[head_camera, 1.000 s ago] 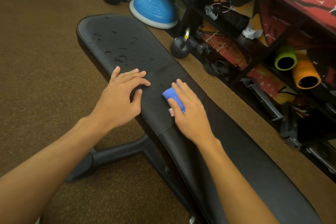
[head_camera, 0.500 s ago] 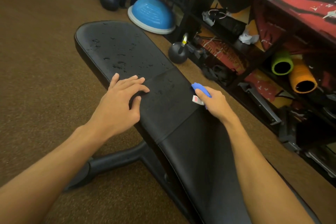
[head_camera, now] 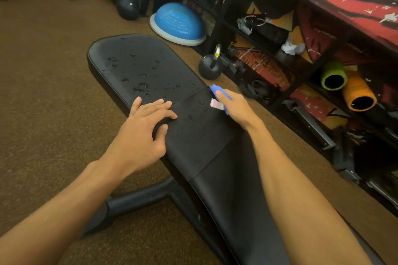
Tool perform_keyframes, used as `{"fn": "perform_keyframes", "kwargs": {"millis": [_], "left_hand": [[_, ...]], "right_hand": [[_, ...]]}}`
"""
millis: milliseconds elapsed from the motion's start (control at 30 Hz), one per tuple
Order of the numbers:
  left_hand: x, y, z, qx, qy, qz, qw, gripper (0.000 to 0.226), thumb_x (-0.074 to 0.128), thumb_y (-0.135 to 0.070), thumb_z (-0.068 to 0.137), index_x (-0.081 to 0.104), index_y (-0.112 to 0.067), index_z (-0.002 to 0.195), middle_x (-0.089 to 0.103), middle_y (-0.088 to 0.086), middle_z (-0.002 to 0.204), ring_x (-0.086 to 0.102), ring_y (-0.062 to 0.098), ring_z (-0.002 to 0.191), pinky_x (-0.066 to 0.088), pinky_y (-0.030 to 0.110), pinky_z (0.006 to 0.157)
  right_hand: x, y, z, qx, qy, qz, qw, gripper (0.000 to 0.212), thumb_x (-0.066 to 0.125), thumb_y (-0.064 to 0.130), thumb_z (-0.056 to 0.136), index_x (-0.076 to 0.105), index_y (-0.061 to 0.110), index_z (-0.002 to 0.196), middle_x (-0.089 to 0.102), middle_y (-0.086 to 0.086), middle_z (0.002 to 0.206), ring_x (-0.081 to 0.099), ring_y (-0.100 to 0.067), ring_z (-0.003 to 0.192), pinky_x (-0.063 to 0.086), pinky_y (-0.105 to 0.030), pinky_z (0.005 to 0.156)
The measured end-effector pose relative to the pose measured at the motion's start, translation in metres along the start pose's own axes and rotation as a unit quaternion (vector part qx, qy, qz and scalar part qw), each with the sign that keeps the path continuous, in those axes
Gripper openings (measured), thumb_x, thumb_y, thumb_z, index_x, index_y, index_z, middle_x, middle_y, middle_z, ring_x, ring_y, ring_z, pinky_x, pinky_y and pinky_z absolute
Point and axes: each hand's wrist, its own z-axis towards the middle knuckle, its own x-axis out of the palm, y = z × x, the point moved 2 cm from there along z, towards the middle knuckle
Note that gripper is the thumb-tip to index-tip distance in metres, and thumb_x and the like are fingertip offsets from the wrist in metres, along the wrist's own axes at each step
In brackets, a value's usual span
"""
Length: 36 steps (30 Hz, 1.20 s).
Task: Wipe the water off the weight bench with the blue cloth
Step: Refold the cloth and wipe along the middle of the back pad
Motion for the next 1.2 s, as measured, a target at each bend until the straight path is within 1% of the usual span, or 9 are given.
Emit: {"fn": "perform_keyframes", "kwargs": {"millis": [133,300,433,533,733,900,1000,1100,1200], "left_hand": [[0.001,0.001,0.000,0.001,0.000,-0.003,1.000,0.039,0.067,-0.007,0.095,0.069,-0.031,0.126,0.056,-0.007,0.154,0.038,0.008,0.153,0.004,0.051,0.133],[-0.001,0.000,-0.001,0.001,0.007,-0.006,1.000,0.039,0.066,-0.007,0.096,0.069,-0.030,0.128,0.055,-0.008,0.155,0.037,0.008,0.153,0.003,0.049,0.133],[-0.003,0.003,-0.001,0.003,0.013,-0.005,1.000,0.039,0.066,-0.010,0.098,0.068,-0.030,0.131,0.053,-0.010,0.157,0.034,0.005,0.154,0.003,0.049,0.134],[-0.002,0.001,-0.002,0.000,0.012,-0.009,1.000,0.039,0.066,-0.009,0.097,0.068,-0.030,0.130,0.053,-0.008,0.157,0.034,0.006,0.154,0.003,0.049,0.133],[-0.001,0.002,-0.001,0.004,0.007,-0.006,1.000,0.040,0.067,-0.008,0.096,0.068,-0.030,0.129,0.053,-0.009,0.157,0.035,0.005,0.153,0.001,0.048,0.134],[-0.001,0.003,-0.001,0.007,0.007,-0.009,1.000,0.041,0.068,-0.009,0.096,0.068,-0.032,0.129,0.054,-0.010,0.156,0.035,0.004,0.154,0.003,0.050,0.133],[0.000,0.001,-0.001,0.003,0.001,-0.012,1.000,0.040,0.068,-0.007,0.095,0.068,-0.031,0.127,0.055,-0.009,0.155,0.036,0.006,0.153,0.002,0.050,0.133],[-0.001,0.001,0.000,0.002,0.003,-0.010,1.000,0.040,0.067,-0.007,0.095,0.068,-0.032,0.127,0.054,-0.009,0.156,0.036,0.006,0.153,-0.001,0.047,0.134],[-0.002,0.002,0.000,0.002,0.012,-0.010,1.000,0.040,0.067,-0.009,0.097,0.067,-0.033,0.128,0.053,-0.010,0.157,0.034,0.005,0.154,0.001,0.051,0.133]], "right_hand": [[-0.011,-0.017,-0.002,0.052,0.028,-0.014,0.998,0.050,0.053,0.062,0.103,0.078,0.019,0.110,0.060,0.003,0.076,0.053,-0.013,0.069,0.044,-0.033,0.080],[0.014,0.024,0.027,0.019,0.013,-0.012,1.000,0.043,0.043,0.067,0.104,0.070,0.037,0.089,0.060,0.002,0.087,0.054,-0.019,0.087,0.045,-0.038,0.091],[0.002,0.012,0.009,0.047,0.011,0.035,0.998,0.029,0.053,0.059,0.106,0.074,0.039,0.107,0.055,0.004,0.074,0.048,-0.013,0.069,0.042,-0.029,0.073],[-0.005,0.008,0.008,0.121,0.027,0.010,0.992,0.053,0.054,0.063,0.103,0.065,0.020,0.073,0.046,-0.001,0.060,0.045,-0.018,0.066,0.038,-0.033,0.075],[0.012,0.026,0.025,0.039,0.014,0.072,0.997,0.043,0.055,0.053,0.107,0.069,0.029,0.141,0.065,0.003,0.099,0.044,-0.008,0.069,0.039,-0.023,0.068],[-0.011,-0.006,0.010,0.095,0.069,0.085,0.989,0.053,0.068,0.070,0.091,0.078,0.030,0.124,0.069,0.001,0.080,0.047,-0.007,0.065,0.036,-0.024,0.067],[0.002,0.018,0.019,0.101,0.047,0.079,0.991,0.031,0.058,0.058,0.103,0.075,0.036,0.116,0.044,0.010,0.051,0.036,-0.006,0.050,0.033,-0.023,0.056],[0.015,0.028,0.022,0.017,0.005,0.056,0.998,0.026,0.055,0.056,0.106,0.075,0.039,0.109,0.064,0.014,0.083,0.055,-0.010,0.076,0.045,-0.030,0.079],[0.012,0.019,-0.010,-0.051,-0.003,-0.030,0.998,0.039,0.051,0.047,0.110,0.060,0.037,0.147,0.062,0.013,0.144,0.052,-0.007,0.128,0.038,-0.027,0.108]]}}
